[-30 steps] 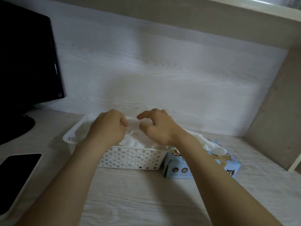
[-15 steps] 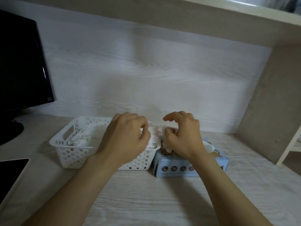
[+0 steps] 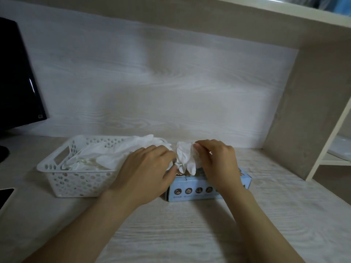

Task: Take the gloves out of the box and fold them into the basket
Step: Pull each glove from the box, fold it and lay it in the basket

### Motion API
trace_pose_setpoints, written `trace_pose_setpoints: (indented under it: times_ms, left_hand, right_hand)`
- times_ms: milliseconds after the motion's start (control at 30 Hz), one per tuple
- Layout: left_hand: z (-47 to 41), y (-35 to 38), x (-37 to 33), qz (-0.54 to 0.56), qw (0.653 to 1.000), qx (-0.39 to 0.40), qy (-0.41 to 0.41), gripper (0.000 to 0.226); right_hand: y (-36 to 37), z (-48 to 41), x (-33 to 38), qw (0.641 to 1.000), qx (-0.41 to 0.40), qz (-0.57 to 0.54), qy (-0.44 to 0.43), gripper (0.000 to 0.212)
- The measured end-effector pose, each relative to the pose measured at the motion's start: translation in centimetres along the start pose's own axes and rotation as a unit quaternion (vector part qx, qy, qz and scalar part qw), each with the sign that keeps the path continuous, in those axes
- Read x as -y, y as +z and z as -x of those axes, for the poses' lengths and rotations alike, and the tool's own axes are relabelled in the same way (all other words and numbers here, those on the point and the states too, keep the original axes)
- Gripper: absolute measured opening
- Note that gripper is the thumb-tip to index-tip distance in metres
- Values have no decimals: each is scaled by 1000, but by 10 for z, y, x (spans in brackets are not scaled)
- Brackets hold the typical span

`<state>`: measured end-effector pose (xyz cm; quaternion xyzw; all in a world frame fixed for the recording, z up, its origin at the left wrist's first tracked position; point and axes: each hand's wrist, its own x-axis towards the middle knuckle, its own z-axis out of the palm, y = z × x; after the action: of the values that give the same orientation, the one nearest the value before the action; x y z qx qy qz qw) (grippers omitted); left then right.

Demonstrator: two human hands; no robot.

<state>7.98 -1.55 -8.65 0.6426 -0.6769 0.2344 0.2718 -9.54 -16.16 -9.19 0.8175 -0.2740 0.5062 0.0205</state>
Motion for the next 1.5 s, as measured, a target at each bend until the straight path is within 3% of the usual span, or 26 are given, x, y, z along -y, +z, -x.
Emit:
trace_pose_setpoints:
  times_ms: [133, 300, 500, 600, 767, 1067, 1167, 1300, 1333, 1400, 1500]
  left_hand:
    - [1, 1, -1, 1, 1000, 13, -21, 35]
    - [-1, -1, -5, -11, 1000, 23, -10, 44]
    - [-6, -3, -13, -22, 999, -8, 27, 62]
    - [-7, -3, -19, -37, 998, 10, 50, 58]
    - [-10, -3, -32, -79, 991, 64, 83, 33]
    - [-7, 8, -34, -110, 985, 105, 78, 49]
    - [-10, 2, -37, -53, 996, 52, 40, 47]
    - [-12, -9, -36, 41, 992, -98, -63, 28]
    - [-12, -10, -34, 60, 988, -118, -82, 32]
    - [-11, -11, -32, 114, 980, -125, -101, 43]
    - [-11, -13, -31, 150, 975, -141, -89, 23]
  right_hand:
    - [2, 1, 1, 999, -31, -3, 35, 32]
    - [-4, -2, 9, 988, -129, -34, 76, 23]
    - [-8, -5, 22, 979, -169, -77, 81, 19]
    - [-11, -6, 28, 974, -176, -113, 90, 22]
    - [-18, -6, 36, 960, -120, -216, 132, 24]
    - [-35, -13, 43, 899, -258, -298, 192, 23]
    - [-38, -13, 45, 891, -231, -335, 203, 23]
    - [-39, -13, 50, 870, -114, -424, 226, 26]
    - [-39, -13, 51, 861, -89, -444, 230, 25]
    - [-38, -12, 53, 844, -51, -478, 237, 24]
    - [-38, -12, 56, 827, -12, -500, 258, 21]
